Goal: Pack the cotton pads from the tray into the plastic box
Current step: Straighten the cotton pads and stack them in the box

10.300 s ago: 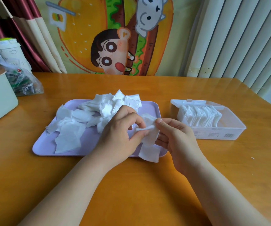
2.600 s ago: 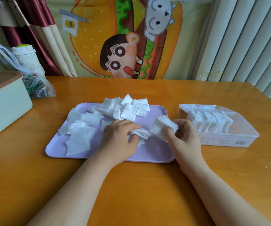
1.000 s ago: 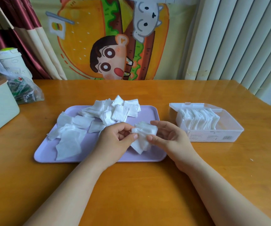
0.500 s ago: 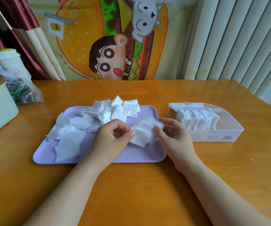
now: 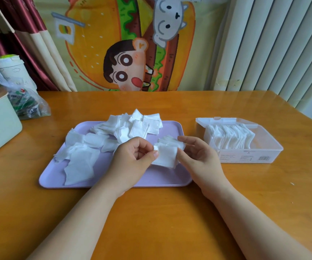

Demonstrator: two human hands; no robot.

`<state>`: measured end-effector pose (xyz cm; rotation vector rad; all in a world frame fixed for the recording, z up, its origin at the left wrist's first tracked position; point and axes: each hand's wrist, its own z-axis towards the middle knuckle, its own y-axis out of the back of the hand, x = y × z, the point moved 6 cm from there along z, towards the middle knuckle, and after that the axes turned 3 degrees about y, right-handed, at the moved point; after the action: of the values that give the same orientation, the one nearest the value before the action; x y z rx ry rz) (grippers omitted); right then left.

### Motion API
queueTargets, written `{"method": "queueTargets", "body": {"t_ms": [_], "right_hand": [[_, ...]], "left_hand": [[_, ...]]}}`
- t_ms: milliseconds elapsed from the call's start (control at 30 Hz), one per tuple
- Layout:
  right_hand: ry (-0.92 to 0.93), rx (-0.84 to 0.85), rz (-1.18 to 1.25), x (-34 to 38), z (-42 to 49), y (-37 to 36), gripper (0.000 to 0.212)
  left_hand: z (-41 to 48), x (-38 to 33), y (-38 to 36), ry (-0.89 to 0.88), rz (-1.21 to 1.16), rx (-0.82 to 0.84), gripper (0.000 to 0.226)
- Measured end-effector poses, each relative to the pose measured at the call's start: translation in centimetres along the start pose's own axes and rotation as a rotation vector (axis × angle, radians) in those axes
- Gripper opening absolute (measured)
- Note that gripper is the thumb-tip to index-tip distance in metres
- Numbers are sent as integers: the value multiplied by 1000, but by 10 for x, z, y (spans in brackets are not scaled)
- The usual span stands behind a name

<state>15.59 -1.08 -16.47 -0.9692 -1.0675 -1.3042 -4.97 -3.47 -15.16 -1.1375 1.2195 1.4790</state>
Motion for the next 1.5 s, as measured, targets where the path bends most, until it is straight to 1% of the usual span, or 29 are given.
{"method": "queueTargets", "body": {"t_ms": [167, 300, 400, 567, 667, 767, 900, 1000, 1200, 1300, 1500], "right_hand": [[6, 9, 16, -1, 1, -1, 27], [10, 38, 34, -1, 0, -2, 26], [-16, 52, 73, 0, -1, -3, 19], [-69, 0, 173, 1, 0, 1, 15], [-77, -53, 169, -1, 1, 4, 13], [-74, -101, 157, -3, 2, 8, 11], [-50, -132, 94, -1, 1, 9, 8], [-28, -108, 17, 1, 1, 6, 8], [-8, -30, -9, 3, -1, 0, 8], [15, -24, -17, 4, -1, -1, 9], [40, 9, -33, 3, -1, -2, 9]], "left_hand": [[0, 1, -1, -17, 67, -10, 11], [0, 1, -1, -6, 86, -32, 25], [0, 2, -2, -6, 86, -33, 22], [-1, 1, -1, -13, 79, -17, 18], [-1, 2, 1, -1, 72, -25, 19], [-2, -2, 1, -10, 12, 28, 18], [-3, -7, 1, -11, -103, 141, 17], [-6, -10, -5, -34, -74, 207, 19], [-1, -4, -5, -34, 3, 115, 22], [0, -2, -4, -42, 34, 87, 25], [0, -5, -6, -104, 166, 90, 30]]}}
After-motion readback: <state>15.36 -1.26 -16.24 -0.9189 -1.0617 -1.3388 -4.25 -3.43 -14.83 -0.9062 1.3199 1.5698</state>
